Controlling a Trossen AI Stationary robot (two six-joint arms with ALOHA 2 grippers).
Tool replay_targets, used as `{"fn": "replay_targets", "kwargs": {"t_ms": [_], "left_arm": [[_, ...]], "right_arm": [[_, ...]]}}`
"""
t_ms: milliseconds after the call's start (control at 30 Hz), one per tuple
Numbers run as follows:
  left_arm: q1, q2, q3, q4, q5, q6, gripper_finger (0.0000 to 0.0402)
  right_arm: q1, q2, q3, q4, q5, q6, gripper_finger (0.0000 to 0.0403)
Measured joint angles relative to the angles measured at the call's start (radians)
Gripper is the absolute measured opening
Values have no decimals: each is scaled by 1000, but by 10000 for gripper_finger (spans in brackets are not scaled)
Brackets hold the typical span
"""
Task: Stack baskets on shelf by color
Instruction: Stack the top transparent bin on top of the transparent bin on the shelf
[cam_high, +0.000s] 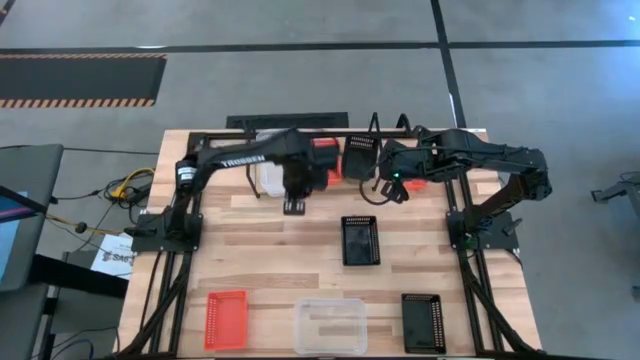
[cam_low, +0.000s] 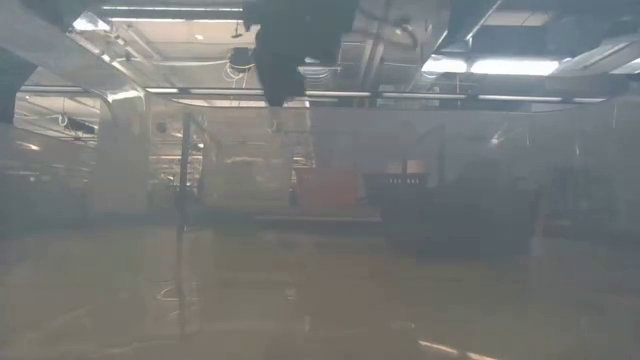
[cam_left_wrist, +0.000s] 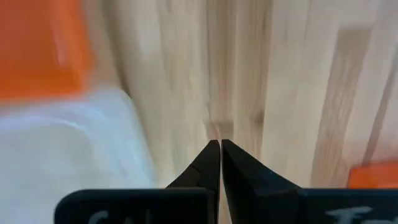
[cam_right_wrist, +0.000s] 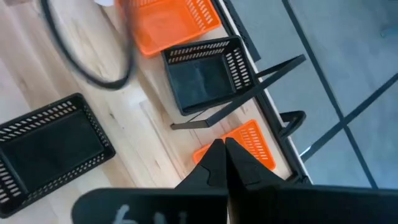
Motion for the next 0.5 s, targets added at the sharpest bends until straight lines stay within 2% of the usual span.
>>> {"fn": "replay_targets", "kwargs": {"t_ms": [100,200,367,500], "left_arm": [[-13,0,-101,1,-35,-47,0],[-15,1,-172,16,-124,-87,0],[-19,2,-212,21,-280,-123,0],[-20,2,-213,21,-352,-134,0]], "right_arm": [[0,0,0,0,1,-2,4],[0,0,0,0,1,-3,6],[0,0,0,0,0,0,7],[2,0,0,1,0,0,7]]}}
